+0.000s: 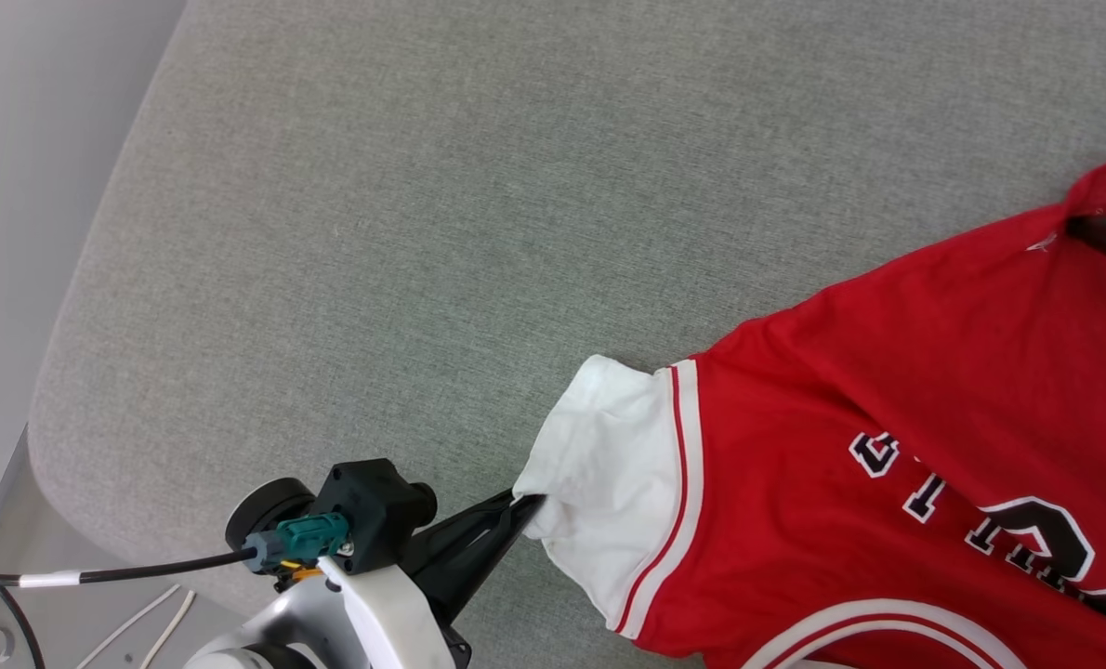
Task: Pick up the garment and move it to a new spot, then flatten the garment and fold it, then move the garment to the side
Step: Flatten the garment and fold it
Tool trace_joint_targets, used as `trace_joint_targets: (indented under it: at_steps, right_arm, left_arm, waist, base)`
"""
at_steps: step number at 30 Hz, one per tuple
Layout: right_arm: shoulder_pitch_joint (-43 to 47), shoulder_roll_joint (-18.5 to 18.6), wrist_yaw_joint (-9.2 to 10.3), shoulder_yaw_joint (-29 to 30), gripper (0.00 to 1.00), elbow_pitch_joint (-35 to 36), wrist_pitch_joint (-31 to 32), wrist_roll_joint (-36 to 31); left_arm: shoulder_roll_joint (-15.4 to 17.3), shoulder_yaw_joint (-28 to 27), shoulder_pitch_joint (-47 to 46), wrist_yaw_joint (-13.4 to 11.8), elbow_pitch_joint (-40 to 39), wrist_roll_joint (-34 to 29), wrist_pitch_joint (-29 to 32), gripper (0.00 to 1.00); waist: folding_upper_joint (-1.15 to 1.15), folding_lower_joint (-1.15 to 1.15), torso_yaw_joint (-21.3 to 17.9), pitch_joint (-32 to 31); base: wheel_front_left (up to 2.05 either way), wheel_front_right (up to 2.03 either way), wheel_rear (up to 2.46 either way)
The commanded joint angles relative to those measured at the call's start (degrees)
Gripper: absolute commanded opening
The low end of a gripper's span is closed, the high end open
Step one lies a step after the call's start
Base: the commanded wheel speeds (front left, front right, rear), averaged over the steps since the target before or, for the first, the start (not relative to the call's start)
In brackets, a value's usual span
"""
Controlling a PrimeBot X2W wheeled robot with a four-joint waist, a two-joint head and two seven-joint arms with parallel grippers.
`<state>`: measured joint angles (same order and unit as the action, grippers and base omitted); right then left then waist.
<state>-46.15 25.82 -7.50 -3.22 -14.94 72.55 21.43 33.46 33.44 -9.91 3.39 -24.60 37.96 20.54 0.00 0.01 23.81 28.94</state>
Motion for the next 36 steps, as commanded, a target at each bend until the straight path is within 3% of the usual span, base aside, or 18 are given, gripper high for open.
trace_joint_targets:
  at_steps: [1, 4, 6, 7, 16, 24, 36]
  right_arm:
    - [1.85, -0.05, 0.01, -1.41, 1.0, -2.72, 0.05, -0.46]
    - [6.57, 1.97, 0.01, -4.42, 1.0, -6.12, 2.03, -0.86]
    - [7.97, 2.4, 0.01, -4.95, 0.16, -6.78, 1.89, -0.33]
    - [8.25, 2.5, 0.01, -4.94, 0.0, -7.02, 1.62, -0.07]
    - [4.3, -0.22, 0.01, 1.06, 0.0, -8.26, -6.22, 1.83]
    - [1.46, -0.63, 0.01, 0.07, 0.0, -6.62, -13.98, 5.9]
    - [1.81, -0.08, 0.01, 0.02, 0.0, 3.38, -21.95, 13.79]
  left_arm:
    - [-0.45, 0.24, -0.84, 0.16, 0.35, -0.3, -0.36, 0.0]
    - [-0.46, 0.65, -1.29, 0.61, 1.43, -0.51, -0.51, 0.0]
    - [-0.58, 0.83, -1.35, 0.65, 1.64, -0.49, -0.55, 0.0]
    - [-0.61, 0.87, -1.36, 0.65, 1.7, -0.47, -0.59, 0.0]
    - [0.68, -0.05, -1.85, 0.29, 1.49, -0.56, -0.87, 0.0]
    - [2.94, -4.09, -3.03, -1.66, -0.49, -1.34, -1.91, 0.0]
    - [5.48, -12.11, -7.59, -4.07, -2.21, -2.17, -5.33, 0.0]
  waist:
    - [0.0, -0.01, 1.1, 0.55]
    - [0.0, -0.01, 1.79, 0.22]
    - [0.0, -0.01, 1.87, -0.01]
    - [0.0, -0.01, 1.87, -0.11]
    - [0.0, -0.01, -0.48, -4.77]
    - [0.0, -0.01, -4.75, -10.89]
    - [0.0, -0.01, -13.52, -19.56]
  base:
    - [0.0, 0.0, 0.0]
    - [0.0, 0.0, 0.0]
    - [0.0, 0.0, 0.0]
    - [0.0, 0.0, 0.0]
    - [0.0, 0.0, 0.0]
    - [0.0, 0.0, 0.0]
    - [0.0, 0.0, 0.0]
